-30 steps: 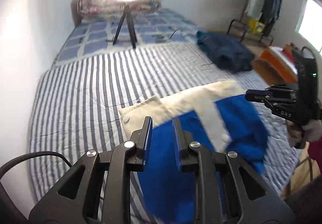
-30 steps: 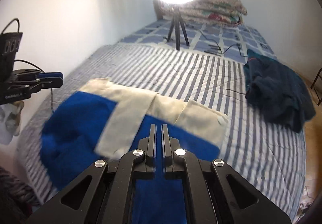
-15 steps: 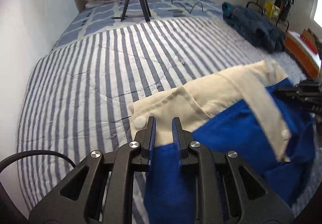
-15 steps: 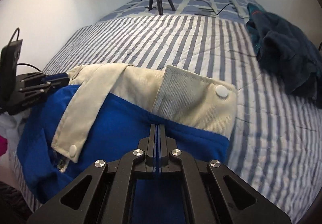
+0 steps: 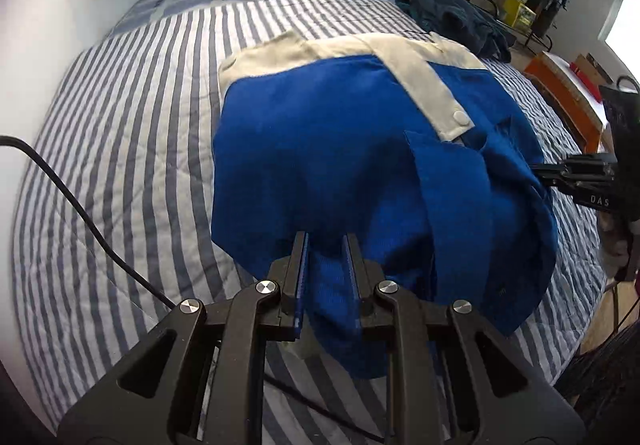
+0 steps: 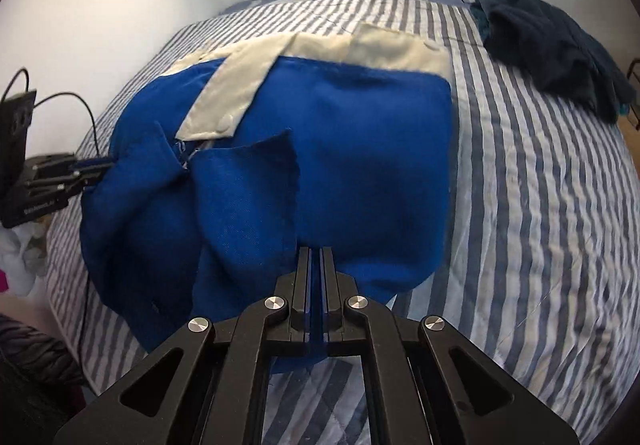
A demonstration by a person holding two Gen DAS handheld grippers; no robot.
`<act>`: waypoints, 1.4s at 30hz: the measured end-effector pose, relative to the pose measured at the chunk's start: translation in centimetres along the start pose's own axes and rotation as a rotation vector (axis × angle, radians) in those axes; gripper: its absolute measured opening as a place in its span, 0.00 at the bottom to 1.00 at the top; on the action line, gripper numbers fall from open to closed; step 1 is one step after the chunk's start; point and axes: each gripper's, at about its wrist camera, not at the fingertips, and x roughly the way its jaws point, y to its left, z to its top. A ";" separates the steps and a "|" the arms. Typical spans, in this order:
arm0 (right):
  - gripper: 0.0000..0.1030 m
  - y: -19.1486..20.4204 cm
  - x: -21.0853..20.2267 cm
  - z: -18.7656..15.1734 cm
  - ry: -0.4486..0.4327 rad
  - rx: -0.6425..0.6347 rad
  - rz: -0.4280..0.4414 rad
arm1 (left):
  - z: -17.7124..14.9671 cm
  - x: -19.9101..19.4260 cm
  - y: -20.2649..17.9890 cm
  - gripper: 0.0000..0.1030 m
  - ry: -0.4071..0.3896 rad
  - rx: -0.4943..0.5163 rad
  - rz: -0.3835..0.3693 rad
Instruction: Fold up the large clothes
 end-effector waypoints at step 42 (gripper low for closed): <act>0.78 7.7 -23.5 -5.1 -0.494 0.037 -0.302 | -5.6 -25.0 -11.6 0.98 -0.456 -0.009 0.211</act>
